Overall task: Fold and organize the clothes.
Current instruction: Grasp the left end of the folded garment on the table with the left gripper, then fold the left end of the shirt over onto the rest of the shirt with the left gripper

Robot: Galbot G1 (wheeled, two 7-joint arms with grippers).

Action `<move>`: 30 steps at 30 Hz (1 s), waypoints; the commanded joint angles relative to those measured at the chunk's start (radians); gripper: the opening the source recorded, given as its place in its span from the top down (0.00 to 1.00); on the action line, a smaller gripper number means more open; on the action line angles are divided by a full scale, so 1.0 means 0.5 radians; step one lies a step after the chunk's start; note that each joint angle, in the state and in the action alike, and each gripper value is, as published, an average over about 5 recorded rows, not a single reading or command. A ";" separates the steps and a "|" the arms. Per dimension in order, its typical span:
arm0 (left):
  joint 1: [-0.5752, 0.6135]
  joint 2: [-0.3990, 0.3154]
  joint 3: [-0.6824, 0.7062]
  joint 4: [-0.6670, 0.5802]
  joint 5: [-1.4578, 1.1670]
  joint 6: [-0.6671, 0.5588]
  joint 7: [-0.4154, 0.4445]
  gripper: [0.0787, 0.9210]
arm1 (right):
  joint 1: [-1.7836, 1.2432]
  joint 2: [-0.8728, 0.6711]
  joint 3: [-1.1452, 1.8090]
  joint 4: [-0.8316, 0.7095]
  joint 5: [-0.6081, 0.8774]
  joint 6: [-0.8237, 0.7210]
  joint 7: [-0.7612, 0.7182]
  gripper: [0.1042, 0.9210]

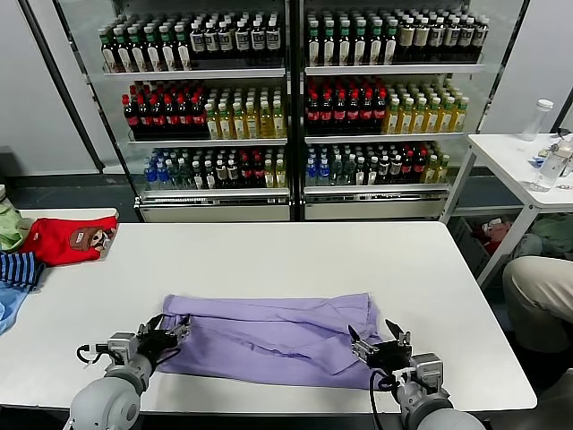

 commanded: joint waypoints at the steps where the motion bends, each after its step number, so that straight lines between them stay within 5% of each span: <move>1: -0.033 -0.026 0.029 0.018 -0.099 0.027 -0.118 0.53 | -0.026 0.007 -0.002 -0.001 -0.028 0.000 -0.002 0.12; 15: -0.071 -0.063 0.033 0.032 0.200 0.027 -0.151 0.96 | -0.035 0.021 -0.025 0.003 -0.067 0.003 -0.004 0.12; 21: 0.086 0.040 -0.316 -0.192 0.586 0.029 -0.100 0.98 | -0.044 0.008 0.008 0.025 -0.067 0.003 -0.003 0.12; 30: 0.245 0.253 -0.904 -0.182 0.879 0.027 0.066 0.98 | -0.019 0.013 -0.007 0.018 -0.065 0.005 -0.005 0.12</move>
